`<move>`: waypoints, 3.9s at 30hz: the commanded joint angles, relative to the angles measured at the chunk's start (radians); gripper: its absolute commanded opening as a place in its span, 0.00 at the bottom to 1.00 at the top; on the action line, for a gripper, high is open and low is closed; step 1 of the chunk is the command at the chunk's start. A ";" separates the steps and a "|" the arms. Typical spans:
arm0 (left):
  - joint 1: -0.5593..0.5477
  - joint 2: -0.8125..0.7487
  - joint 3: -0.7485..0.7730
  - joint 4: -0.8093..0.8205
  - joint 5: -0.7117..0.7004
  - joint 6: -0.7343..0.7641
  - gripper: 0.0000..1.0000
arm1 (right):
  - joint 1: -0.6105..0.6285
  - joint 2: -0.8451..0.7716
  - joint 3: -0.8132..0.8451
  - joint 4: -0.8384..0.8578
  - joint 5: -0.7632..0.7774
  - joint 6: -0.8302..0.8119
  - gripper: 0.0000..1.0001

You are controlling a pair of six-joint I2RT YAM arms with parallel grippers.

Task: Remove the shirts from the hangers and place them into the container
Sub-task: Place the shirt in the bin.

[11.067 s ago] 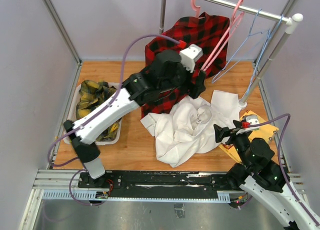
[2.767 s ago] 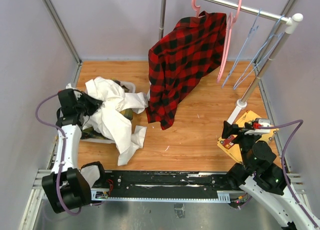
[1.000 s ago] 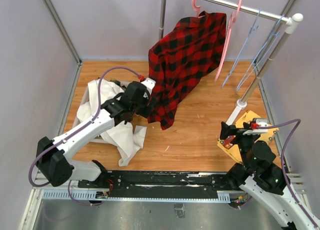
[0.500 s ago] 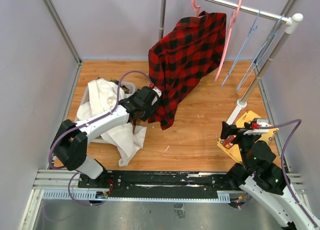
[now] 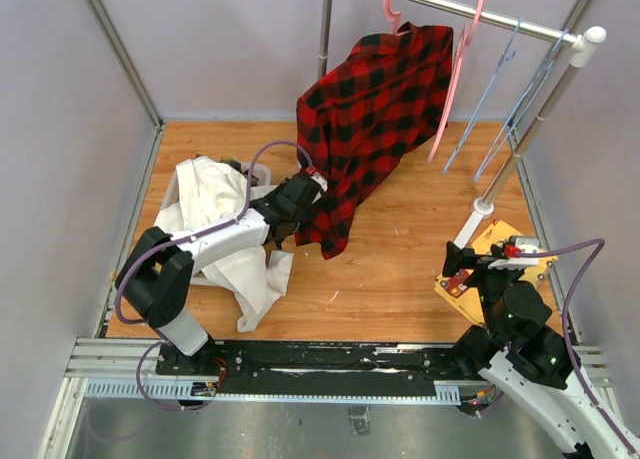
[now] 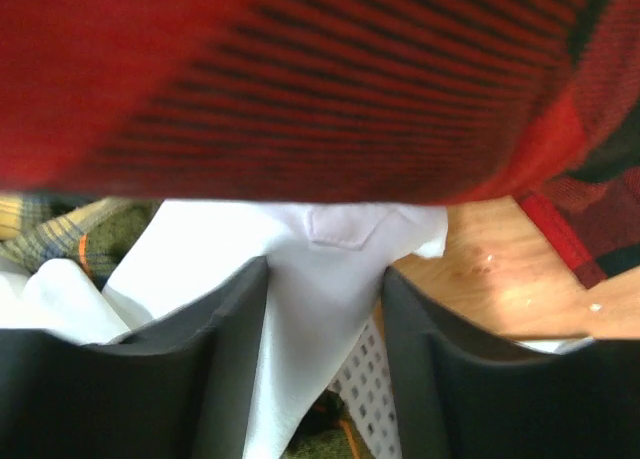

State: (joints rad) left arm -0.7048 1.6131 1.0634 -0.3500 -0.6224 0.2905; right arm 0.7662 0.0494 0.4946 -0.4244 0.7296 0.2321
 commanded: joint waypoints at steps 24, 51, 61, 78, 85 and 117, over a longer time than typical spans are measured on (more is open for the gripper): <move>0.260 -0.615 0.004 0.047 -0.013 -0.429 0.01 | 0.012 -0.007 -0.010 0.014 0.030 0.010 0.98; 0.458 -0.616 -0.054 -0.177 0.226 -0.641 0.81 | 0.013 -0.007 -0.006 0.007 0.038 0.014 0.98; 0.458 -0.754 0.019 -0.252 0.480 -0.685 0.94 | 0.012 -0.010 -0.005 0.007 0.033 0.015 0.98; 0.382 -0.921 -0.046 -0.461 0.741 -0.660 0.94 | 0.012 0.137 -0.061 0.364 -0.814 -0.160 0.93; 0.382 -0.997 -0.072 -0.349 0.628 -0.669 0.97 | 0.106 0.521 -0.017 0.405 -1.134 -0.221 0.93; 0.381 -1.255 -0.392 -0.114 0.333 -0.623 1.00 | 0.432 1.870 0.220 1.669 -1.119 -0.342 0.74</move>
State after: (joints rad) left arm -0.3176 0.3954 0.6861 -0.5224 -0.2615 -0.3519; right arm 1.1854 1.8256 0.6899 0.9722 -0.3206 -0.1688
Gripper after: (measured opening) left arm 0.994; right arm 0.805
